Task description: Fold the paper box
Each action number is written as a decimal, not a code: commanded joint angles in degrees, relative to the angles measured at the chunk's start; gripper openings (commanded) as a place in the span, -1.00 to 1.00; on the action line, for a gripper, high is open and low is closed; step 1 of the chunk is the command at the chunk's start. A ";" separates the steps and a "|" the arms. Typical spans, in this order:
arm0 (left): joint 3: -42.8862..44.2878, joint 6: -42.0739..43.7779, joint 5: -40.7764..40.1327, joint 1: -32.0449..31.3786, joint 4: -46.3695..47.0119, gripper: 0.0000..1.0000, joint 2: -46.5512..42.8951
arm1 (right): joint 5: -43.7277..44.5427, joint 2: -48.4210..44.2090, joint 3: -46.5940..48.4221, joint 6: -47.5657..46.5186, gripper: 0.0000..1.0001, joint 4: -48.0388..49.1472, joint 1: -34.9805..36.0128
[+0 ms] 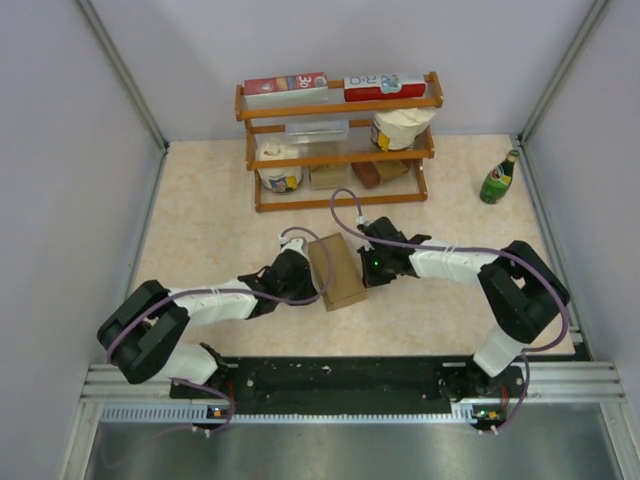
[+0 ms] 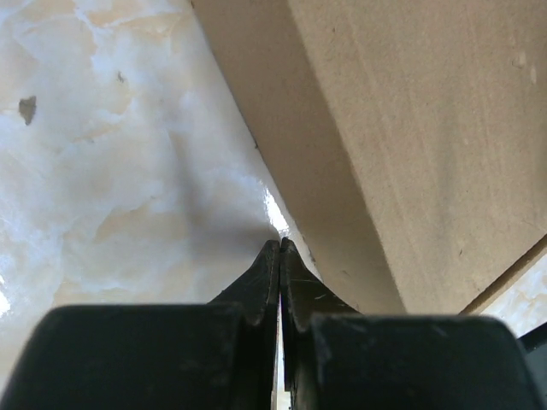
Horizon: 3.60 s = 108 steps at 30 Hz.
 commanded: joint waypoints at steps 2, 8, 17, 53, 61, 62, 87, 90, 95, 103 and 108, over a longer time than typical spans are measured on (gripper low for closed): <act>-3.69 -2.37 -0.79 -0.99 -3.01 -1.00 -2.39 | 1.81 -1.59 -3.27 1.64 -1.00 -3.53 2.07; -5.45 -3.77 0.00 -2.39 -4.24 -1.00 -5.55 | 2.33 -4.14 -5.03 2.78 -1.00 -4.23 3.21; -4.05 -4.21 0.62 -5.38 -4.86 -1.00 -5.91 | 2.33 -5.20 -6.26 3.66 -1.00 -4.23 5.23; -6.76 -13.18 -5.43 -15.06 -9.67 -1.00 -8.00 | 6.87 -14.32 -11.45 10.69 -1.00 -6.41 13.67; -2.38 -4.94 -12.13 -7.34 -12.52 -1.00 -12.42 | 9.81 -18.04 -9.26 3.85 -0.98 -4.50 -0.55; -1.94 -2.66 -11.43 -5.58 -10.76 -1.00 -11.55 | 8.67 -17.16 -8.03 2.44 -0.98 -3.45 -1.96; 14.15 9.50 11.08 4.02 6.84 -1.00 13.96 | -8.75 1.31 5.34 0.76 -1.00 8.42 -5.05; 13.19 9.67 5.56 4.54 1.58 -1.00 11.06 | 0.27 -1.76 4.55 0.85 -1.00 4.40 -5.57; 4.15 8.70 2.90 10.16 -0.28 -0.94 -0.70 | 13.30 -9.84 1.92 0.85 -0.96 -2.64 -9.96; -1.67 9.23 -3.87 11.66 -10.30 0.70 -21.44 | 16.57 -23.65 -5.20 1.81 0.07 -6.08 -14.81; -3.34 11.69 -6.06 11.58 -12.24 0.98 -34.10 | 14.82 -31.72 -10.47 3.31 0.26 -1.27 -14.89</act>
